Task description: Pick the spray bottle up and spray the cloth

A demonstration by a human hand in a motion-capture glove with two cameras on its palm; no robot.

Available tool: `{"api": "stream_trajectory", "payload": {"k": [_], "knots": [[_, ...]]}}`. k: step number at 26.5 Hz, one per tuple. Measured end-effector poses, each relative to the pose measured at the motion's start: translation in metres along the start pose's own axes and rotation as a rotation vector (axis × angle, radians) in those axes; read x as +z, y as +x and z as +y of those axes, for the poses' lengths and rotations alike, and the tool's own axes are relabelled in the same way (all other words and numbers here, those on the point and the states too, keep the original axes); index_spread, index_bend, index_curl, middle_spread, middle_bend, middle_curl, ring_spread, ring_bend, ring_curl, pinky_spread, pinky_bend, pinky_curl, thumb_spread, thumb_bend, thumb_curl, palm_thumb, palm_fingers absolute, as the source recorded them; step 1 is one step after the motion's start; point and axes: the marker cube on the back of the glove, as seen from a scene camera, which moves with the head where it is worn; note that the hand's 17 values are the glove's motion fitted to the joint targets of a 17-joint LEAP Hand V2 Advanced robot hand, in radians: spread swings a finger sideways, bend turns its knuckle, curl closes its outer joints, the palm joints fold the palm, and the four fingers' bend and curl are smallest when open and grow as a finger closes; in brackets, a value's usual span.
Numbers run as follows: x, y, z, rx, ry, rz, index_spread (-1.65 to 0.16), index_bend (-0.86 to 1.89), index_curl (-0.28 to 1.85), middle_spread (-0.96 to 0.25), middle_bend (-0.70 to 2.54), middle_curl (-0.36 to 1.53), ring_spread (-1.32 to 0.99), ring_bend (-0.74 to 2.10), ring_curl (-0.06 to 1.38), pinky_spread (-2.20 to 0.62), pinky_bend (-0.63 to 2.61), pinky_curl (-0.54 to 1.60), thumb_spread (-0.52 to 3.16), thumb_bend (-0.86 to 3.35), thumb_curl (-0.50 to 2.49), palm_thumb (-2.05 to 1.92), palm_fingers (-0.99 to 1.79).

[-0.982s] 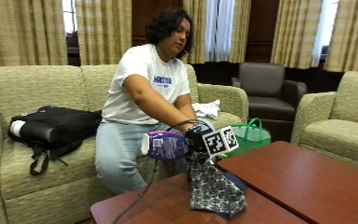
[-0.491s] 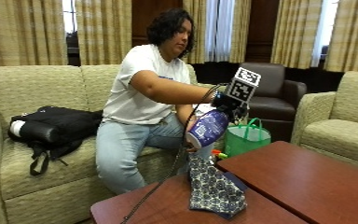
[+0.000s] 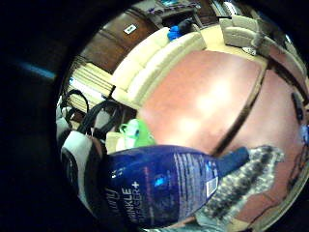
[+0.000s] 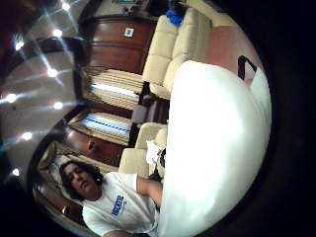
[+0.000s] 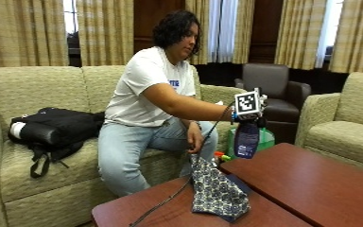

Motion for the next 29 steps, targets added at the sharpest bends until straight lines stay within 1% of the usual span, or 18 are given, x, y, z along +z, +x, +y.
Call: {"api": "stream_trajectory", "payload": {"k": [2,5,9,13,29], "knots": [[0.018,0.016,0.007,-0.020,0.058,-0.061,-0.26,0.38,0.61,-0.19,0.66,0.53,-0.21,0.67,0.46,-0.30,0.41,0.39,0.42,-0.03,0.84,0.88,1.38],[0.051,0.048,0.012,-0.028,0.167,-0.016,-0.26,0.38,0.61,-0.19,0.66,0.53,-0.21,0.66,0.45,-0.30,0.41,0.39,0.42,-0.03,0.84,0.88,1.38],[0.073,0.068,0.024,-0.015,0.176,0.002,-0.26,0.38,0.61,-0.19,0.66,0.53,-0.20,0.66,0.45,-0.30,0.41,0.39,0.42,-0.02,0.85,0.89,1.38],[0.079,0.077,0.028,0.000,0.190,0.007,-0.26,0.38,0.61,-0.19,0.66,0.53,-0.20,0.66,0.45,-0.30,0.41,0.39,0.42,-0.03,0.85,0.89,1.38],[0.078,0.082,0.043,-0.033,0.267,0.040,-0.26,0.39,0.63,-0.19,0.67,0.53,-0.22,0.66,0.45,-0.31,0.40,0.39,0.41,-0.03,0.86,0.87,1.39]]}}
